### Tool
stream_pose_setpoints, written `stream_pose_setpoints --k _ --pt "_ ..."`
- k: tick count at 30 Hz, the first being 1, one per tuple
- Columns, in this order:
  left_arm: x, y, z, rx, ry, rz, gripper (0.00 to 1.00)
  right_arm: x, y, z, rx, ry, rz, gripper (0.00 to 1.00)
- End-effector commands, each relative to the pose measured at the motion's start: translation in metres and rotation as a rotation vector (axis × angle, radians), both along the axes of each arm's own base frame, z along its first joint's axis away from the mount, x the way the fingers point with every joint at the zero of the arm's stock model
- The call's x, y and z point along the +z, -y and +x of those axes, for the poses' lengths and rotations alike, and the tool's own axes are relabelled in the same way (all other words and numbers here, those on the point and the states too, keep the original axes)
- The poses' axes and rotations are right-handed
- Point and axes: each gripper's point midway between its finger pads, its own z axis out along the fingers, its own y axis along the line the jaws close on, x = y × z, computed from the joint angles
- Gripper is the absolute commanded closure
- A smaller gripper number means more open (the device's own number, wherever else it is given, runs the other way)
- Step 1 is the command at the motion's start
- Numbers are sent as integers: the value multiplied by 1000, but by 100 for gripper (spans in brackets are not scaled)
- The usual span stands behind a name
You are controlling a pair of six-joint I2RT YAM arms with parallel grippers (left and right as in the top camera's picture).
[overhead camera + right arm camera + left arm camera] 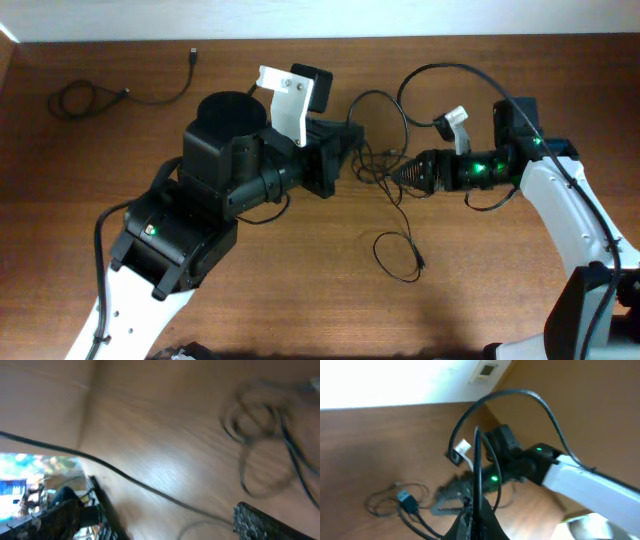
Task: Untangle cables
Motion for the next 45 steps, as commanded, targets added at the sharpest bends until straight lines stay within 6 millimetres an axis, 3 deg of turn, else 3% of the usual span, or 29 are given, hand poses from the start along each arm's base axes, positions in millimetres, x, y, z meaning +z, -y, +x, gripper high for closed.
stream_pose_setpoints --k 1,7,14,19,23,28,33,40,45 --pt "11 10 -18 -72 -86 -96 100 34 -17 2 106 162 175 2" --pt "17 18 -30 -135 -152 -163 100 44 -26 7 150 256 204 2" --pt "42 22 -25 -140 -78 -232 100 49 -70 -8 295 351 216 2" --pt "45 19 -18 -106 -55 -235 100 52 -85 -15 341 373 227 2" --pt "43 12 -6 -26 -29 -217 100 61 -86 -21 365 369 290 2" --pt "42 3 5 30 -22 -211 100 88 -79 -32 411 371 459 2" --pt "44 3 4 29 -14 -216 100 89 -79 -34 415 368 468 2" --pt "58 16 -18 -120 -10 -266 100 88 -79 -30 413 394 449 2" --pt "58 18 -24 -137 -85 -307 100 91 -80 -26 426 452 448 2"
